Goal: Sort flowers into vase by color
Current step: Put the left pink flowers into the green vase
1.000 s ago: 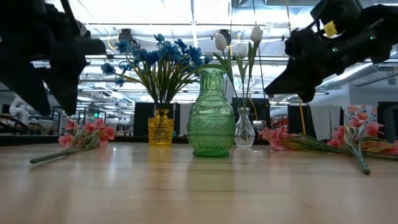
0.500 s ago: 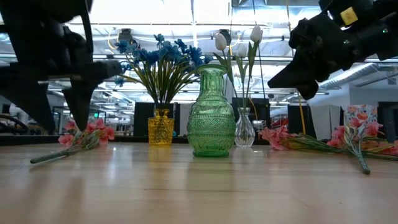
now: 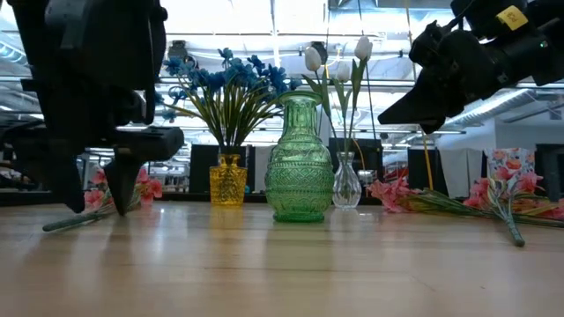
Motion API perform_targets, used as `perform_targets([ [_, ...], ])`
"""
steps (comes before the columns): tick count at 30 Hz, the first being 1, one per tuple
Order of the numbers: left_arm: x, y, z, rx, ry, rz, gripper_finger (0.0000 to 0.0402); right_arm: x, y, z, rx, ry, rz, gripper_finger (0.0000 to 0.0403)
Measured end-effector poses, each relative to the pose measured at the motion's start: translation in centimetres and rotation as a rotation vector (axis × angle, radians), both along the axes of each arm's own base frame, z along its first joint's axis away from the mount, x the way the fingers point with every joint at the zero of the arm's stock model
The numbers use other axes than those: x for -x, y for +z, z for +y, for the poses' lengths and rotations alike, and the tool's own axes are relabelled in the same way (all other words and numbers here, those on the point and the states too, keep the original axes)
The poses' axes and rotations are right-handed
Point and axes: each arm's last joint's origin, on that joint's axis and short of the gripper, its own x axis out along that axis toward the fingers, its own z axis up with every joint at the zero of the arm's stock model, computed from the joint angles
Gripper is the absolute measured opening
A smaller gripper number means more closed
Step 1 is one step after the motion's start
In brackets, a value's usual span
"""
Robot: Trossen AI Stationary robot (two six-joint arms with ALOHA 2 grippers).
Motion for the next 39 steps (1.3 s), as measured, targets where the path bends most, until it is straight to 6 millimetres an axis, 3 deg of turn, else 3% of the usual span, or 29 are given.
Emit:
perform_targets([
  [6,-0.4,-0.4,0.4,-0.003,-0.004,0.012,0.0236,0.0,0.0,0.0,0.007,0.003,0.0,0.0004],
  [9,-0.5,-0.4,0.6,0.0,-0.015,0.016,0.0215,0.0,0.0,0.0,0.002,0.008,0.001,0.0004],
  [23,-0.5,-0.4,0.6,0.005,-0.075,0.057,0.0016,0.0,0.0,0.1,-0.03,0.002,-0.004,0.0004],
  [32,-0.5,0.0,0.1,0.015,-0.125,0.094,0.0006,0.0,0.0,0.1,-0.039,-0.001,-0.005,0.0004],
  [39,-0.9,2.0,-1.4,0.062,-0.238,0.076,0.0005,0.0,0.0,0.1,-0.039,-0.001,-0.005,0.0004],
])
